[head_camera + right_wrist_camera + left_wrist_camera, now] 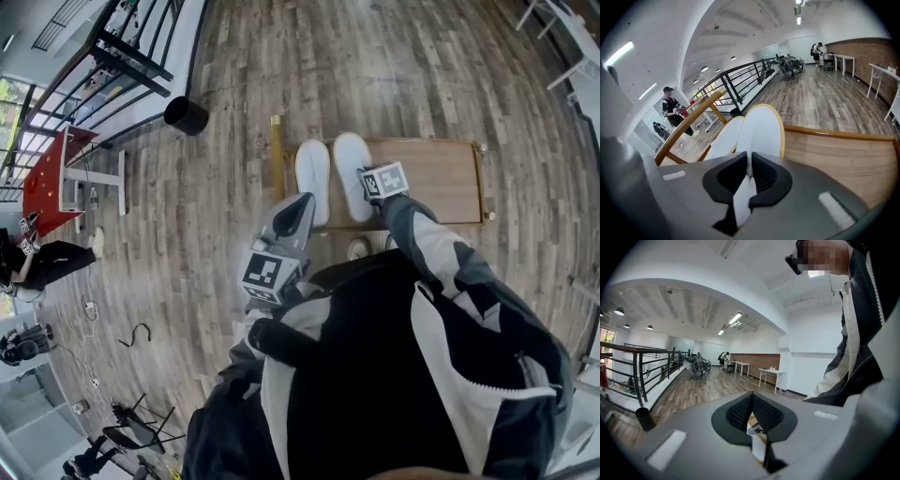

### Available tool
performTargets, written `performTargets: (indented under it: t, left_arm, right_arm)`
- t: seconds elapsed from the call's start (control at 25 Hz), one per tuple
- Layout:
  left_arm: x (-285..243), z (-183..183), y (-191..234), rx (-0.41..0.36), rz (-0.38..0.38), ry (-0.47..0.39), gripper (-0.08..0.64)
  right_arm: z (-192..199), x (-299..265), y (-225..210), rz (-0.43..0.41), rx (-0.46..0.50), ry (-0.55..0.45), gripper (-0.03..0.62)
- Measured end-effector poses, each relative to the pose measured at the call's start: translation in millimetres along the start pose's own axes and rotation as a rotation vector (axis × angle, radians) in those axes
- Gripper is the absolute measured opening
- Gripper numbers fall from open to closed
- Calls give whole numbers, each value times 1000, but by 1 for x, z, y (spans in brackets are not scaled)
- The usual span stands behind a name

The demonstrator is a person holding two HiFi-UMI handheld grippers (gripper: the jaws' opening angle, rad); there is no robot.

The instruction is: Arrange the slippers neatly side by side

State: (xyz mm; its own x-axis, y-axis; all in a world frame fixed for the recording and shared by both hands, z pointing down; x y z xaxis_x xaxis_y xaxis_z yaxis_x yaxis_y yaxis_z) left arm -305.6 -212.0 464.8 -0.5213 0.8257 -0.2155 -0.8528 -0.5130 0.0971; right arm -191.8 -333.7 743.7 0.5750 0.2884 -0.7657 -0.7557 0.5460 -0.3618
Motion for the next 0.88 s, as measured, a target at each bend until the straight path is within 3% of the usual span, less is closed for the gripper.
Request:
performTargets:
  t: [0.28, 0.68, 0.88]
  left_arm:
    - [13, 6, 6, 6, -43, 17, 19]
    - [32, 14, 16, 27, -83, 23, 20]
    - [32, 15, 16, 28, -72, 17, 18]
  right_arm:
    - [-11, -31, -12, 15, -115, 37, 26]
    - [5, -48, 0, 2, -71, 114, 29]
    - [7, -47, 5, -37, -43, 129, 130]
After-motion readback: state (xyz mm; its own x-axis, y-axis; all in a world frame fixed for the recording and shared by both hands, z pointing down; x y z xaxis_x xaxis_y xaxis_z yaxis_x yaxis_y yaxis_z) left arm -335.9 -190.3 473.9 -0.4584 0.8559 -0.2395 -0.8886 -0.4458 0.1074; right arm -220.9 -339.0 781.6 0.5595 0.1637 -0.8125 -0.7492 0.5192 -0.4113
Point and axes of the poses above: the fingertips, and each gripper's own axes: x backward along the fingers, y to its left, z out of its underside, the point moved 2 cm from there along x, backward along the fingers, and after that the axes turned 1 degree about y, right-handed, at the moved point
